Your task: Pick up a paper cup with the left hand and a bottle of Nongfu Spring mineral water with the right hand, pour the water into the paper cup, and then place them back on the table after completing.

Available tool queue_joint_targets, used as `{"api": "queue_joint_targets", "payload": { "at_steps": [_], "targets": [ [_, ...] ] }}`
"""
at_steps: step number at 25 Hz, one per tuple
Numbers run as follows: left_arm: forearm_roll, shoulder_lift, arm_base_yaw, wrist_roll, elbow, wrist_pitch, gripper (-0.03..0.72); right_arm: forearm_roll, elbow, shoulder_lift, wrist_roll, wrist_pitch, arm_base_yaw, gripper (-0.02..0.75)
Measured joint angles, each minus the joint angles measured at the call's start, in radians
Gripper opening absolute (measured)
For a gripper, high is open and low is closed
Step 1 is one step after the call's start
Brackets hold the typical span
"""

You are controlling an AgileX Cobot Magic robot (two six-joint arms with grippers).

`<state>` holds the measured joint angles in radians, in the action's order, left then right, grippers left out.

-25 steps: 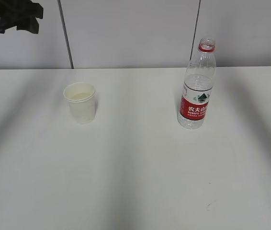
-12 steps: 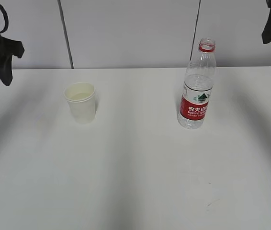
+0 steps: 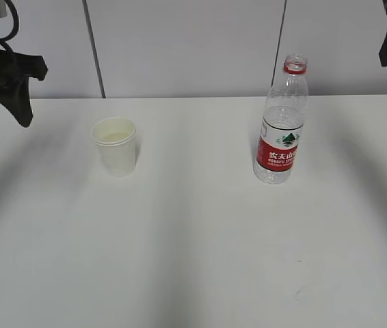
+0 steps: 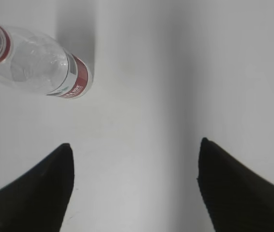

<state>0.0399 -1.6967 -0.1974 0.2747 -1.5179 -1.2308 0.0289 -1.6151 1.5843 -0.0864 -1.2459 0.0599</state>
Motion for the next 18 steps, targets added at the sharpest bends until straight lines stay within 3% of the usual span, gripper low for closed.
{"api": "queue_joint_targets", "payload": {
  "at_steps": [4,8,18],
  "targets": [
    [-0.004,0.013,0.0,-0.023,0.008,0.002,0.419,0.0,0.0,-0.002,0.0,-0.002,0.0,0.587],
    [-0.004,0.12,0.0,-0.042,0.104,0.002,0.417,0.0,0.063,-0.061,0.0,-0.002,0.0,0.587],
    [-0.004,0.568,0.0,-0.064,0.408,-0.007,0.407,0.0,0.431,-0.42,0.013,-0.002,0.0,0.587]
  ]
}}
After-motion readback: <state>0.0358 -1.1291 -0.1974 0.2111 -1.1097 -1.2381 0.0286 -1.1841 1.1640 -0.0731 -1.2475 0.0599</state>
